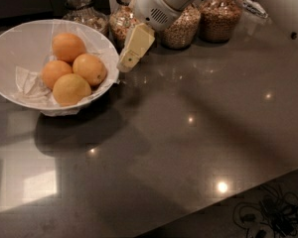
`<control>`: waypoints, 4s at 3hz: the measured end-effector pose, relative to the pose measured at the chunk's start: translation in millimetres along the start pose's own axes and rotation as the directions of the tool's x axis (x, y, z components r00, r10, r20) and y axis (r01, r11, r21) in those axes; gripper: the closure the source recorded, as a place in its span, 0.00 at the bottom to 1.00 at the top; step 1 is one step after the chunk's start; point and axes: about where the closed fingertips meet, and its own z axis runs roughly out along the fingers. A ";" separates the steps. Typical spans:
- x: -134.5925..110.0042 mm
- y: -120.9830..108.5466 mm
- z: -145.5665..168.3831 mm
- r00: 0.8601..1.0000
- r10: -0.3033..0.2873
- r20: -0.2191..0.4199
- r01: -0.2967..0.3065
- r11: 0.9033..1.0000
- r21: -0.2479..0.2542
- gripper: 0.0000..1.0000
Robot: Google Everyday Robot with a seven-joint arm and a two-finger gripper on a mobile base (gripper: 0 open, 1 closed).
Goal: Pick orange from white bowl
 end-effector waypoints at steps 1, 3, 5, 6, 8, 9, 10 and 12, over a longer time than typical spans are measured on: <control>-23.3 -8.9 18.2 0.998 -0.046 0.039 0.047 0.998 -0.033 0.00; -30.5 -5.9 41.8 0.996 -0.048 0.071 0.051 0.998 -0.042 0.00; -85.0 -6.3 115.8 0.980 0.008 0.197 0.008 0.997 -0.075 0.00; -87.0 -5.8 117.5 0.980 0.006 0.199 0.010 0.997 -0.077 0.00; -81.1 1.5 130.2 0.963 0.108 0.246 -0.097 0.994 -0.055 0.00; -84.8 -4.7 134.9 0.952 0.164 0.257 -0.164 0.986 -0.020 0.00; -103.1 -19.0 134.2 0.953 0.183 0.240 -0.196 0.980 0.031 0.00; -103.6 -18.9 134.7 0.953 0.183 0.240 -0.196 0.980 0.030 0.19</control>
Offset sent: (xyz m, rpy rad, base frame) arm 0.0102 0.0234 0.0023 0.0153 -0.0048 0.0561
